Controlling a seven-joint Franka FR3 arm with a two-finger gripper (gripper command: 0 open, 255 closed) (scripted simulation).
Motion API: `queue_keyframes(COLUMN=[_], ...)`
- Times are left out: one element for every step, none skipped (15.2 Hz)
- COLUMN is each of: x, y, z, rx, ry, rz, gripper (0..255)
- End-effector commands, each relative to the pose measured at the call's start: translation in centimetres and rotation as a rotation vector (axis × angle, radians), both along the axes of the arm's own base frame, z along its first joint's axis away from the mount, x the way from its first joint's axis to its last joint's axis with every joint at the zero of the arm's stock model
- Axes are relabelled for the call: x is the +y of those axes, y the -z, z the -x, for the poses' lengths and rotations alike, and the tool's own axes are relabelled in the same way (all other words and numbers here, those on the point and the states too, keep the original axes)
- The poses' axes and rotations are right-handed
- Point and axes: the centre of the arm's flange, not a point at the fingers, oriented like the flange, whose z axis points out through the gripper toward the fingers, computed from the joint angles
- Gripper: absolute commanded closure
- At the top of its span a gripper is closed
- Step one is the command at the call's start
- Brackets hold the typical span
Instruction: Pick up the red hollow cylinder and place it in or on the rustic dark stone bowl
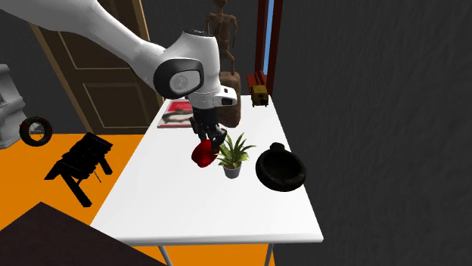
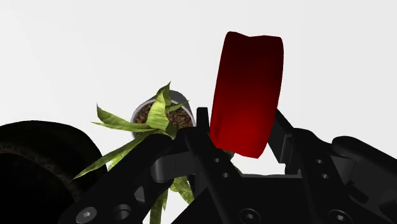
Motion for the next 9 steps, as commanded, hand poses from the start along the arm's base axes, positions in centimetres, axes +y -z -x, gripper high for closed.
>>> queue_keyframes(x=[-0.1,-0.1,-0.1,-0.1,-0.1,-0.1,-0.1,-0.1,-0.1], y=[-1.0,-1.5,-2.1,-2.6,-3.1,-3.6,-4.2,-4.7,-5.2], z=[0.0,0.0,0.0,0.0,0.0,0.0,0.0,0.0,0.0], rx=[0.0,0.0,0.0,0.0,0.0,0.0,0.0,0.0,0.0], ry=[0.0,0.0,0.0,0.0,0.0,0.0,0.0,0.0,0.0], rz=[0.0,0.0,0.0,0.0,0.0,0.0,0.0,0.0,0.0], gripper=[255,255,255,255,255,255,255,255,255])
